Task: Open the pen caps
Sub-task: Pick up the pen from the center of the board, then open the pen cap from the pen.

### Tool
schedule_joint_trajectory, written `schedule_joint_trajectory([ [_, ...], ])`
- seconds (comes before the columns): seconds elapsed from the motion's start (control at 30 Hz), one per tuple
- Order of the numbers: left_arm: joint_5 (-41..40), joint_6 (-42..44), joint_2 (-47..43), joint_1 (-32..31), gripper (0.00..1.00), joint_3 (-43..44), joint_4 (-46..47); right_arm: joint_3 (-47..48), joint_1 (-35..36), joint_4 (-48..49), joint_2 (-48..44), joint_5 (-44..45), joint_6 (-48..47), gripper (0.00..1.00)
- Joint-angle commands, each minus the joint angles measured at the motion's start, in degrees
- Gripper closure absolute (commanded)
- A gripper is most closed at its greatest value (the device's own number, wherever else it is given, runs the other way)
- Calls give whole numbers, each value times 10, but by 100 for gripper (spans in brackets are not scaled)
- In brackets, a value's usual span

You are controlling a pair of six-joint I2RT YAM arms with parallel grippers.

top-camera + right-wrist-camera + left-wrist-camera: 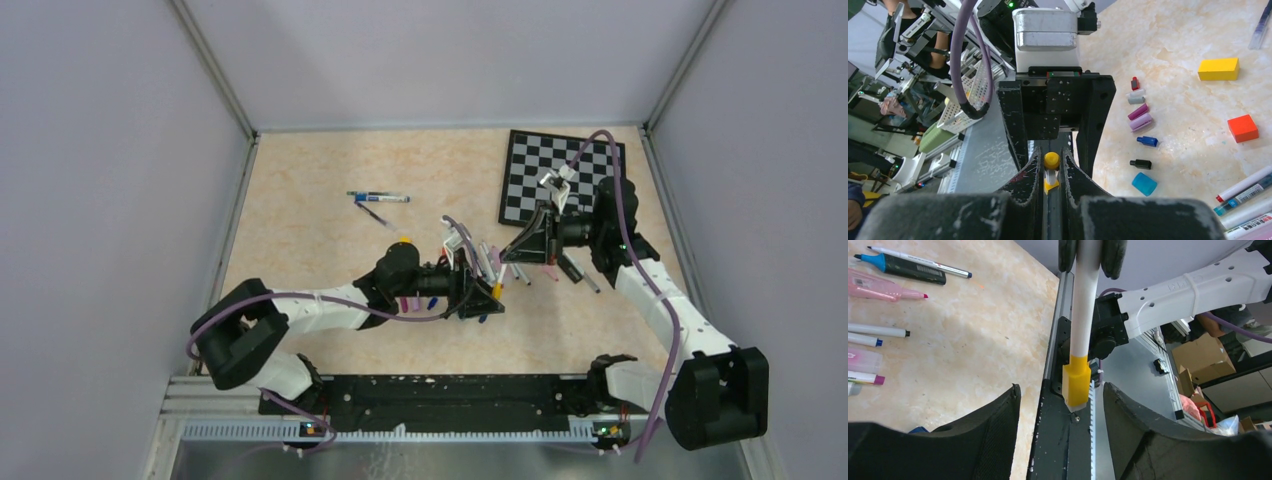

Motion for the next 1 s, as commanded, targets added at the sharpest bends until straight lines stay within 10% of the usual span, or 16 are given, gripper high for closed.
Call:
schedule_joint_trajectory([
  [0.0,31,-18,9,-1,37,36,62,-5,-6,27,-15,-10,-1,100],
  [0.27,8,-10,3,-1,58,40,40,-11,-5,27,-16,-4,-7,100],
  [0.43,23,-9,11,-1,100,47,42,-12,-5,20,-17,-4,-16,100],
  [0.6,14,1,-5,-1,100,35,39,-17,-5,2,-21,-18,-36,49],
  [0.97,10,2,-3,0,100,45,33,-30,16,4,-12,-9,-26,53],
])
